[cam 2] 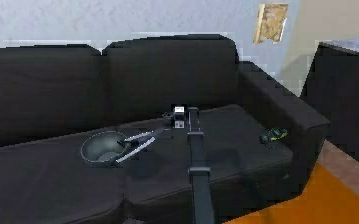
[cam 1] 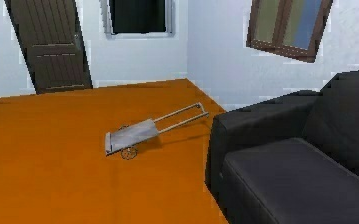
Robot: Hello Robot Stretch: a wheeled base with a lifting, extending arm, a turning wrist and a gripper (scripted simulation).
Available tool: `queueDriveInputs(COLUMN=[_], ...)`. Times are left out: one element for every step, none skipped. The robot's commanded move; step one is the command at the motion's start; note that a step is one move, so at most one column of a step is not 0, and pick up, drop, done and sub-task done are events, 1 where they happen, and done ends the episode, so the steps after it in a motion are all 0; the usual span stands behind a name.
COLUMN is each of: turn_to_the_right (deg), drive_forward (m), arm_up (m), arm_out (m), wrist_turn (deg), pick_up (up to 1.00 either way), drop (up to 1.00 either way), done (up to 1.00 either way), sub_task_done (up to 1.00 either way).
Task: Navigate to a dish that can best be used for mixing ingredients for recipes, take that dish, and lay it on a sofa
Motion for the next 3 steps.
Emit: queueDriveInputs(turn_to_the_right=[0.0,0.0,0.0], drive_forward=[0.0,0.0,0.0], arm_up=[0.0,0.1,0.0], arm_out=[0.0,0.0,-0.08], wrist_turn=[0.0,0.0,0.0], pick_up=[0.0,0.0,0.0], drop=[1.0,0.0,0.0], done=[0.0,0.0,0.0], sub_task_done=[0.0,0.0,0.0])
